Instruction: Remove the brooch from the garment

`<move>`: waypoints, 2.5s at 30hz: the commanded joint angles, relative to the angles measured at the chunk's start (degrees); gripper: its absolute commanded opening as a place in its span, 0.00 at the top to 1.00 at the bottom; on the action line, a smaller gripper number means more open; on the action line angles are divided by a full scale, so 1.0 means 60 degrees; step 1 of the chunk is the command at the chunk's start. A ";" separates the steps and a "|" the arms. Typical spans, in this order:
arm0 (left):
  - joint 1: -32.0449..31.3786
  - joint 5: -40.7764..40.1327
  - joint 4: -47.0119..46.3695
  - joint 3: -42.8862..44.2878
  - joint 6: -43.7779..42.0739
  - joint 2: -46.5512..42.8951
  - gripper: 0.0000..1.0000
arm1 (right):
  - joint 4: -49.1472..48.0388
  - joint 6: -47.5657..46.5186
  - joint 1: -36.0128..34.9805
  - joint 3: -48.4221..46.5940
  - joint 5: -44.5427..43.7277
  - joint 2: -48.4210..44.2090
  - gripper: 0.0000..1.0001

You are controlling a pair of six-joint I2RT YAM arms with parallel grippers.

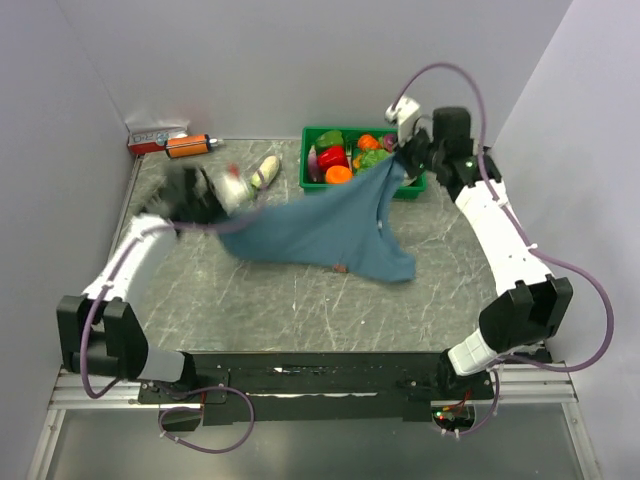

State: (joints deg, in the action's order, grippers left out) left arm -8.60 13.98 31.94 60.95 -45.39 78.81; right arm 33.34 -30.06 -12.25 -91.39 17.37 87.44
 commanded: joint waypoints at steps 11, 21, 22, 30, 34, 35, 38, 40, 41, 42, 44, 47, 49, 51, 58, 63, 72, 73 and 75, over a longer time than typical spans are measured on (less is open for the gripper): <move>0.1404 0.2519 0.0551 0.9853 0.3272 0.1765 0.99 | -0.3227 -0.1023 0.0430 -0.2757 -0.1370 -0.0200 1.00; 0.1404 0.2343 0.0491 0.7628 0.3067 -0.0711 0.99 | -0.2146 -0.1231 0.0357 -0.0604 -0.1429 -0.3247 1.00; 0.1404 0.2387 0.0665 0.7480 0.3154 -0.0988 0.99 | -0.1811 -0.1041 0.0357 -0.0544 -0.1444 -0.3482 1.00; 0.1346 0.3206 0.2498 0.8254 0.4323 -0.1927 0.99 | 0.2534 0.0557 0.0460 -0.0485 0.0402 -0.6353 1.00; 0.1170 0.3676 0.2265 0.7379 0.4854 -0.2191 0.99 | 0.2574 0.0383 0.0445 0.0361 0.0035 -0.6925 1.00; 0.1112 0.3720 0.2017 0.6738 0.4898 -0.2177 0.99 | 0.2283 0.0295 0.0445 0.1046 0.0093 -0.7014 1.00; 0.1111 0.3779 0.1723 0.5387 0.4462 -0.1914 0.99 | 0.1183 0.0046 0.0445 0.2281 0.0109 -0.6869 1.00; 0.1111 0.3808 0.1649 0.4453 0.4153 -0.1519 0.99 | 0.0568 -0.0261 0.0445 0.3069 0.0152 -0.6430 1.00; 0.1111 0.3808 0.1620 0.4113 0.3803 -0.1358 0.99 | 0.0348 -0.0364 0.0445 0.3408 0.0443 -0.6255 1.00; 0.1111 0.3866 0.1489 0.3762 0.3684 -0.0994 0.99 | 0.0114 -0.0757 0.0460 0.3730 0.0678 -0.5847 1.00; 0.1111 0.4261 0.1459 0.2795 0.3042 -0.0524 0.99 | -0.0704 -0.0820 0.0416 0.4624 0.0856 -0.5303 1.00; 0.1111 0.3780 0.0800 0.2176 0.2980 0.0749 0.99 | -0.1821 -0.0395 0.0416 0.5067 0.0096 -0.3899 1.00; 0.1111 0.3342 0.0842 0.2655 0.2921 0.1950 0.99 | -0.1924 -0.0453 0.0416 0.4616 -0.0284 -0.2624 1.00; 0.1126 0.2916 0.0843 0.3097 0.2979 0.3031 0.99 | -0.2012 -0.0453 0.0430 0.4219 -0.0607 -0.1456 1.00; 0.1097 0.2300 -0.0650 0.4414 0.4062 0.4691 0.99 | -0.2481 -0.0511 0.0430 0.2419 -0.1341 0.0952 1.00; 0.0936 0.1583 -0.0476 0.5339 0.4327 0.5760 0.78 | -0.2642 -0.0584 0.0416 0.1640 -0.2059 0.2299 0.96; 0.0657 0.0818 -0.0593 0.4289 0.4767 0.3703 0.58 | -0.1588 -0.0482 0.0358 0.1767 -0.1491 0.1150 0.41; 0.0614 0.1081 -0.0477 0.4053 0.4650 0.3392 0.57 | -0.1428 -0.0555 0.0299 0.2003 -0.1343 0.0869 0.41; 0.0555 0.2427 0.0006 0.3222 0.4271 0.2618 0.56 | -0.1091 -0.1081 0.0182 0.2791 -0.0788 0.0078 0.40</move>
State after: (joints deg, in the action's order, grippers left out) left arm -4.12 20.14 29.43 85.80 -18.26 106.15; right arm 23.27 -33.58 -10.07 -79.24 7.64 99.04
